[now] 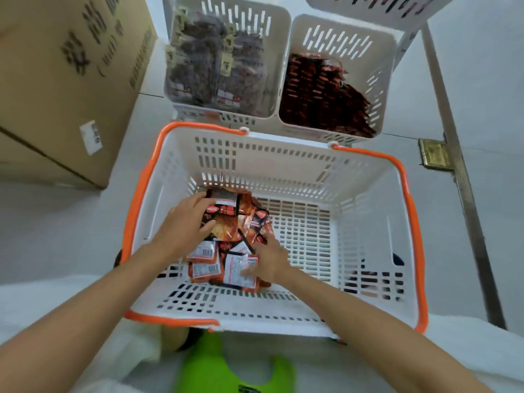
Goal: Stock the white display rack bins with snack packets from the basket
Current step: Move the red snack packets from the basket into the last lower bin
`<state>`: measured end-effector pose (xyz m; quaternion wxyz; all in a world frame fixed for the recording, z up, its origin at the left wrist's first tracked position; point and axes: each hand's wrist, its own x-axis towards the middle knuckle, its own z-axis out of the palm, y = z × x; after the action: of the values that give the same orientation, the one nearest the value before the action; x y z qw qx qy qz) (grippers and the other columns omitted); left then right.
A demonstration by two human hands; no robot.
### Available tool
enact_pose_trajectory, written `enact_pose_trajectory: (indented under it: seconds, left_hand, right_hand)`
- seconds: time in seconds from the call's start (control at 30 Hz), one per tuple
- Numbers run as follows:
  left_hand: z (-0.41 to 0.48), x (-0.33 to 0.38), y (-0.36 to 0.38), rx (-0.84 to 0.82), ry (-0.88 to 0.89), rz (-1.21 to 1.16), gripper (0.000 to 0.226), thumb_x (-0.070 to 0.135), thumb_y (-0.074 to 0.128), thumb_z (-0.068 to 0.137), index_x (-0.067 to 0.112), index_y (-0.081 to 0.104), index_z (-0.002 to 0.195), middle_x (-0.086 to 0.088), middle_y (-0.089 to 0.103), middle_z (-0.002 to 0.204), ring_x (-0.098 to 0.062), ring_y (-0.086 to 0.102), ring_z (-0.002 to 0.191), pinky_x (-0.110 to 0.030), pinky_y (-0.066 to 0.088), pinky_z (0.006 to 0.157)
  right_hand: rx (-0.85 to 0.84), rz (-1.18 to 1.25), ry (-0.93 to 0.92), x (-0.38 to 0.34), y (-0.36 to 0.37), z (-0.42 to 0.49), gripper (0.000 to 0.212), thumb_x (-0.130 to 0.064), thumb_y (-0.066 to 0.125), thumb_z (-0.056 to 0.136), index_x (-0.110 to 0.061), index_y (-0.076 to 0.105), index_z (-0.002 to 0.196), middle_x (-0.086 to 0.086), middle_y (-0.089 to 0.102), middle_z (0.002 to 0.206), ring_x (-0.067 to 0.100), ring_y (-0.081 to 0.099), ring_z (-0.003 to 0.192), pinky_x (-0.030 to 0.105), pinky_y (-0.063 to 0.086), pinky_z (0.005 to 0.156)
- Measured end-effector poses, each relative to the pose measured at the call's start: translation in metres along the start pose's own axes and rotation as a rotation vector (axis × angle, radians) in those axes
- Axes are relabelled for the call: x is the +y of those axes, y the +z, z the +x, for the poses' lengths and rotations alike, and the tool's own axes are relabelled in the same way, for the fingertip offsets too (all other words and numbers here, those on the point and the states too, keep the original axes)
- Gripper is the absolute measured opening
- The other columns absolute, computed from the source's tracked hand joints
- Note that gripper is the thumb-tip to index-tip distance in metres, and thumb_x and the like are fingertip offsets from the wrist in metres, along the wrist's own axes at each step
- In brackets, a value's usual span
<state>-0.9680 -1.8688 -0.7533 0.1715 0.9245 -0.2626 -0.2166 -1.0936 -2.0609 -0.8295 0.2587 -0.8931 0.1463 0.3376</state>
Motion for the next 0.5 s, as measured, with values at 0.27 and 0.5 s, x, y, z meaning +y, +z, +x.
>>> enact_pose_trajectory:
  seconds: [0.27,0.5]
  left_hand:
    - [-0.001,0.022,0.001,0.04,-0.087,-0.257,0.04,0.033,0.059,0.096,0.017,0.054,0.133,-0.004,0.05,0.14,-0.019,0.05,0.123,-0.037,0.04,0.106]
    - [0.016,0.089,-0.014,-0.519,-0.328,-1.455,0.069,0.07,0.065,0.073,0.01,0.064,0.107,-0.009,0.059,0.096,-0.025,0.061,0.094,-0.041,0.051,0.09]
  right_hand:
    - [0.302,0.422,-0.106,0.005,-0.052,-0.022,0.017,-0.019,0.069,0.09,-0.015,0.06,0.103,0.002,0.052,0.119,0.022,0.055,0.109,0.027,0.049,0.088]
    - [0.423,0.581,-0.396,-0.04,-0.103,-0.066,0.038,-0.02,0.079,0.081,-0.028,0.056,0.111,-0.019,0.062,0.104,-0.004,0.057,0.097,0.015,0.046,0.085]
